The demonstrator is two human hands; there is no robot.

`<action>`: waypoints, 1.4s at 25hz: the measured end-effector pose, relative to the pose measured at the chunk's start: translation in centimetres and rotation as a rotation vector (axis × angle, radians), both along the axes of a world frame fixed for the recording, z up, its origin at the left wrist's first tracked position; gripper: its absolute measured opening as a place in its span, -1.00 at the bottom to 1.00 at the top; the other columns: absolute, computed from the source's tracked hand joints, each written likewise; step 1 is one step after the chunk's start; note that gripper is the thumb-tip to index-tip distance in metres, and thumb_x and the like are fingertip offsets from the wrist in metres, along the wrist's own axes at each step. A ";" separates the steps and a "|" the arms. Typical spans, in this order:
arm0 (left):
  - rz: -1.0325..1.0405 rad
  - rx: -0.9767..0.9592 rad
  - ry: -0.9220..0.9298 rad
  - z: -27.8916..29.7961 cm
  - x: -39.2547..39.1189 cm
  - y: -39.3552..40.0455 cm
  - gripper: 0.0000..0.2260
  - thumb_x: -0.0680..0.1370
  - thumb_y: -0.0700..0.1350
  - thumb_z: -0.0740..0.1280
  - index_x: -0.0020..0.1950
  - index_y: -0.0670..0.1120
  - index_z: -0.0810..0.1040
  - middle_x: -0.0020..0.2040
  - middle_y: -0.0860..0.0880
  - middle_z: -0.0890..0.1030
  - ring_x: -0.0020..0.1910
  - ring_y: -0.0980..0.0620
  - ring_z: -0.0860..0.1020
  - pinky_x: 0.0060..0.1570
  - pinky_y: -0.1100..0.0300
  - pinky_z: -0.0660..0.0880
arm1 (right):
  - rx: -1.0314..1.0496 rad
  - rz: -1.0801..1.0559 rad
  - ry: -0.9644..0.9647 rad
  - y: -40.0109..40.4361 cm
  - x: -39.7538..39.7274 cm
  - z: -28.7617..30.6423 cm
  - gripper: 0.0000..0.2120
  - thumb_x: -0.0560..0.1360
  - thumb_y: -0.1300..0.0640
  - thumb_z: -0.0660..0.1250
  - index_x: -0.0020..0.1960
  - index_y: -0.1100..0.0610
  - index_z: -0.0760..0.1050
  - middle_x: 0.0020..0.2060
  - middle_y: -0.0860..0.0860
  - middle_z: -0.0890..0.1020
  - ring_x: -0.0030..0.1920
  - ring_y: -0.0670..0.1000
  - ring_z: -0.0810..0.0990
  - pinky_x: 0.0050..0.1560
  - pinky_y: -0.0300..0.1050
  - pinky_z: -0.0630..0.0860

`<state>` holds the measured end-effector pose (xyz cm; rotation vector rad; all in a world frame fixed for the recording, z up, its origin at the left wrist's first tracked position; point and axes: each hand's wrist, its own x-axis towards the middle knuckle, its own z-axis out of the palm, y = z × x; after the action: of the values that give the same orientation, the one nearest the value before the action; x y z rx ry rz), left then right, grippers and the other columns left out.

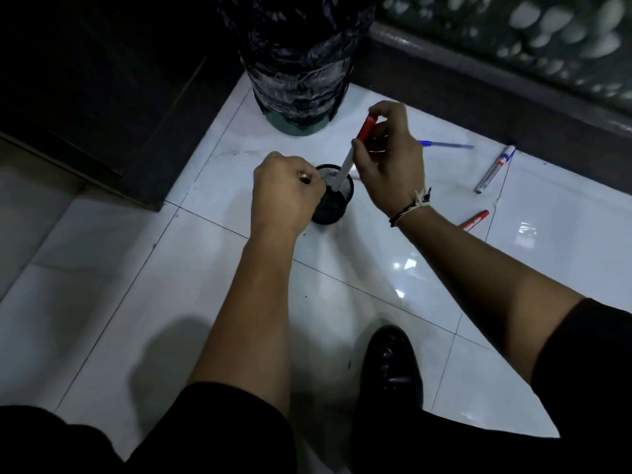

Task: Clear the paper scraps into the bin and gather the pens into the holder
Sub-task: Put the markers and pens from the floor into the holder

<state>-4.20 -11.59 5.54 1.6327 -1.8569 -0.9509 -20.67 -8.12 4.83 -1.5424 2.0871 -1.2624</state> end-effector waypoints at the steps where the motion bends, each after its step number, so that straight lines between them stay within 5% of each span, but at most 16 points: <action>1: -0.035 0.016 -0.077 -0.3 -0.2 -0.1 -0.93 0.48 -0.19 0.44 -0.12 -0.07 0.73 -0.04 -0.07 0.61 -0.19 0.00 0.60 -0.37 0.41 0.43 | 0.014 0.008 0.004 -0.1 0.2 -0.8 -0.65 0.53 0.16 0.35 0.27 0.17 0.38 -0.19 -0.02 0.61 -0.25 -0.18 0.60 -0.15 -0.22 0.57; 6: -0.085 0.079 -0.171 -1.7 -1.2 -1.5 -0.78 0.47 -0.09 0.53 0.07 -0.11 0.66 0.01 -0.10 0.67 -0.07 -0.06 0.66 -0.06 0.10 0.64 | 0.086 0.068 0.014 -0.2 0.7 -3.4 -0.64 0.53 0.13 0.38 0.27 0.15 0.38 -0.06 -0.01 0.62 -0.14 -0.09 0.62 -0.08 -0.13 0.62; 9: -0.030 -0.061 -0.140 -1.5 -1.7 -2.3 -0.63 0.48 -0.03 0.54 0.23 -0.08 0.57 0.18 -0.09 0.56 0.08 -0.03 0.60 0.06 0.08 0.61 | 0.070 0.042 -0.060 0.4 -0.1 -3.5 -0.63 0.54 0.03 0.39 0.26 0.15 0.41 -0.01 0.00 0.62 -0.05 -0.07 0.63 -0.11 -0.22 0.61; 12: -0.012 -0.313 -0.063 -0.3 -4.3 -1.7 -0.73 0.54 -0.08 0.46 0.21 -0.08 0.55 0.22 -0.07 0.51 0.09 -0.05 0.58 0.05 0.08 0.60 | 0.082 -0.077 -0.071 2.3 -2.6 -3.5 -0.67 0.54 0.04 0.36 0.22 0.17 0.44 -0.09 0.00 0.62 -0.12 -0.06 0.63 -0.14 -0.21 0.58; 15: -0.208 -0.427 -0.022 -0.4 -9.3 -0.1 -0.82 0.58 -0.19 0.35 0.18 -0.13 0.56 0.14 -0.13 0.53 -0.04 -0.09 0.58 -0.09 0.07 0.55 | 0.337 -0.292 -0.043 5.8 -7.2 -5.2 -0.72 0.54 0.07 0.34 0.18 0.18 0.47 -0.22 0.00 0.63 -0.17 0.02 0.61 -0.12 -0.10 0.53; 18: -0.537 -0.426 -0.283 -2.9 -13.8 0.9 -0.79 0.56 -0.29 0.28 0.18 -0.18 0.53 0.12 -0.18 0.53 0.06 -0.19 0.56 -0.03 -0.04 0.57 | 0.704 -0.458 -0.129 9.0 -10.4 -7.2 -0.58 0.51 0.00 0.37 0.24 0.24 0.39 -0.04 0.18 0.66 0.06 0.21 0.62 -0.07 -0.08 0.46; 21: -0.696 -0.201 -0.652 -6.8 -16.5 1.2 -0.65 0.55 -0.35 0.23 0.34 -0.22 0.42 0.26 -0.23 0.48 0.24 -0.25 0.49 0.15 -0.08 0.50 | 0.881 -0.603 -0.203 11.0 -11.9 -8.3 -0.34 0.45 -0.05 0.45 0.36 0.26 0.27 0.24 0.24 0.52 0.22 0.30 0.54 0.10 0.07 0.50; 25: -0.660 -0.200 -0.835 -9.7 -17.7 0.8 -0.70 0.53 -0.41 0.20 0.25 -0.27 0.47 0.28 -0.25 0.47 0.28 -0.26 0.46 0.22 -0.06 0.43 | 0.957 -0.543 -0.182 11.2 -12.9 -9.1 -0.51 0.55 0.06 0.34 0.37 0.25 0.27 0.18 0.26 0.56 0.17 0.28 0.58 0.02 0.03 0.52; 28: -0.716 -0.248 -0.825 -9.3 -17.6 0.4 -0.71 0.47 -0.44 0.24 0.17 -0.26 0.49 0.20 -0.24 0.53 0.20 -0.25 0.52 0.18 -0.02 0.43 | 0.823 -0.502 -0.227 11.5 -12.3 -8.2 -0.63 0.62 -0.13 0.22 0.17 0.19 0.42 -0.09 0.13 0.67 -0.05 0.17 0.65 -0.23 -0.09 0.46; 30: -0.728 -0.314 -0.739 -7.9 -17.4 0.0 -0.70 0.49 -0.42 0.26 0.21 -0.25 0.48 0.18 -0.24 0.53 0.16 -0.24 0.55 0.15 -0.01 0.44 | 0.680 -0.474 -0.288 11.5 -11.5 -6.9 -0.74 0.59 -0.07 0.24 0.12 0.11 0.50 -0.25 0.03 0.71 -0.19 0.04 0.71 -0.23 -0.13 0.56; 35: -0.406 -0.344 -0.077 -0.2 -16.1 -1.7 -0.68 0.59 -0.20 0.33 0.34 -0.10 0.45 0.16 -0.14 0.55 0.08 -0.01 0.56 -0.01 0.22 0.51 | 0.288 -0.472 -0.510 9.6 -8.3 -2.0 -0.89 0.49 0.10 0.35 -0.04 0.13 0.57 -0.32 0.02 0.70 -0.39 -0.03 0.71 -0.27 -0.07 0.67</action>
<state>-20.31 -13.32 5.32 1.1261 -2.3077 -0.6733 -28.93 1.48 2.84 -0.5436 2.2040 -1.2497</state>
